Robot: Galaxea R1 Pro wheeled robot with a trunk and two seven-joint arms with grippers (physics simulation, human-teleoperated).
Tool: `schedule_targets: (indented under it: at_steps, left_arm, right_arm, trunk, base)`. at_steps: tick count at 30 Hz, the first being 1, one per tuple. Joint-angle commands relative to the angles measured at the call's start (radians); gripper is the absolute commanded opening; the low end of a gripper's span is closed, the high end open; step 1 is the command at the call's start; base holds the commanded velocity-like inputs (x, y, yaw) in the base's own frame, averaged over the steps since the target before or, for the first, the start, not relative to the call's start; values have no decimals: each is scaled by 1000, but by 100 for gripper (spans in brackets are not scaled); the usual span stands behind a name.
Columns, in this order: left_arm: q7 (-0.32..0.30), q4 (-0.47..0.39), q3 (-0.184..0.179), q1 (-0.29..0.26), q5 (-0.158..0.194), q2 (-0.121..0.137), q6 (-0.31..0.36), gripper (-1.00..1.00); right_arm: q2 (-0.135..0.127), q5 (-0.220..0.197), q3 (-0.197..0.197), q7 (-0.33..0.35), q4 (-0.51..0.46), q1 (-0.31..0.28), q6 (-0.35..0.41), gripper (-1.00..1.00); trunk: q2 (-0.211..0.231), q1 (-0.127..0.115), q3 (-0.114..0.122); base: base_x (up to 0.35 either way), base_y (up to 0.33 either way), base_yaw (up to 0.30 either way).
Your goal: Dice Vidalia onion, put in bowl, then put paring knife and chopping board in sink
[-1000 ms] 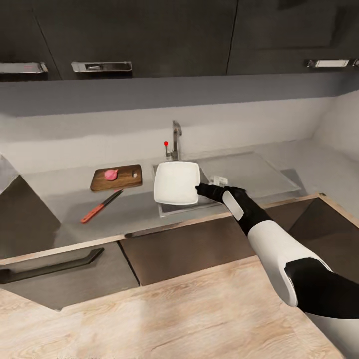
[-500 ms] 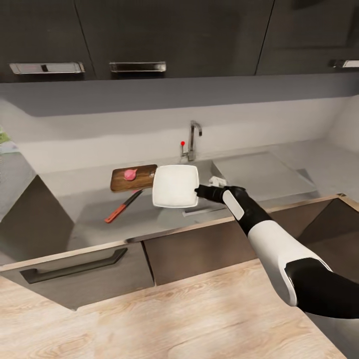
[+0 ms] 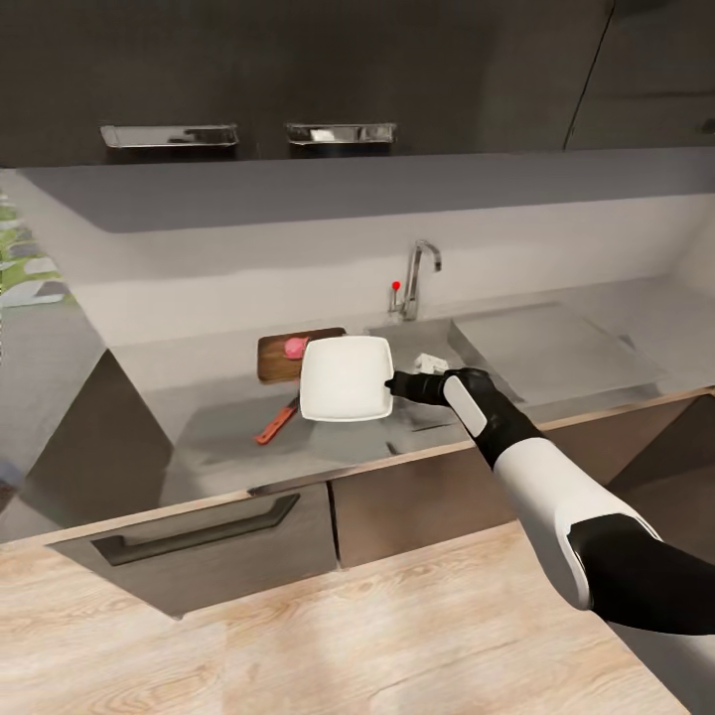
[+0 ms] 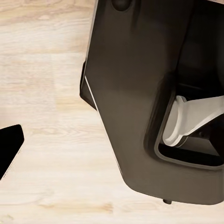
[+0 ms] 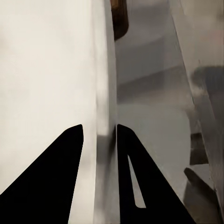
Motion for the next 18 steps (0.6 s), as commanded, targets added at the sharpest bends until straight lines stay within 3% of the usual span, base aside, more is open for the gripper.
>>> schedule_targets:
  at_steps: [1, 18]
  left_arm:
    - [-4, -1, 2, 0, 7, -1, 0, 100]
    - [-4, -1, 2, 0, 7, 0, 0, 100]
  right_arm:
    - [-1, 0, 0, 4, -1, -1, 5, -100]
    - [-1, 0, 0, 5, -2, -1, 7, -100]
  trunk:
    - [-2, 1, -2]
    - [-2, 1, -2]
  base:
    - [0, 313, 0]
    - [0, 313, 10]
